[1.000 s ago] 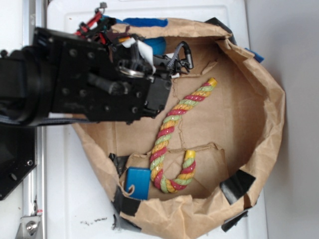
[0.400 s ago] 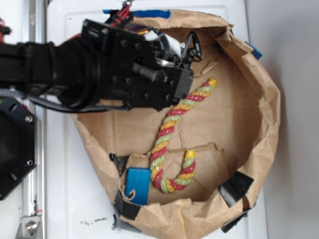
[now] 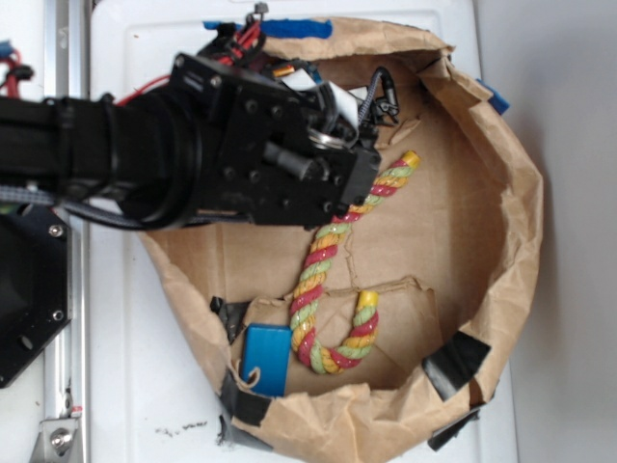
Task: Grab the blue ball.
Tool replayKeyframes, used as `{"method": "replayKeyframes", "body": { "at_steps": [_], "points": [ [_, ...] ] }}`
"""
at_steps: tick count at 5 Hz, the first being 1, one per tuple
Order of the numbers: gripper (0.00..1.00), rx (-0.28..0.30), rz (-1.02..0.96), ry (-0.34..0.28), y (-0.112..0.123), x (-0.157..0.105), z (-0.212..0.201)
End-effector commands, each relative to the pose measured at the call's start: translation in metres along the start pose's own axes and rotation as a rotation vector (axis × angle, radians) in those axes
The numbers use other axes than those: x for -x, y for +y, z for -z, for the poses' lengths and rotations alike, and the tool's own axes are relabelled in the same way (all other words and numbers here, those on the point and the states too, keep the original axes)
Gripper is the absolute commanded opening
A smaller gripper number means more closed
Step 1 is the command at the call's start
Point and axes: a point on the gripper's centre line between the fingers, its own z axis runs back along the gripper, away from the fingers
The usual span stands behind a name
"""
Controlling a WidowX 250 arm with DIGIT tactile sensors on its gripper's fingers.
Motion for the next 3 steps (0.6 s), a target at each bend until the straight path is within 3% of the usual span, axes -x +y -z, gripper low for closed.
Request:
{"method": "replayKeyframes", "body": {
  "at_steps": [1,2,3],
  "points": [
    [1.00,0.073,-0.046,-0.016,-0.0098,-0.0141,-0.0074],
    [1.00,0.122,0.019,-0.005,-0.0101,-0.0166,-0.0049],
    [1.00,0.114,0.031,-0.020,-0.0114,-0.0197,-0.0056]
  ]
}}
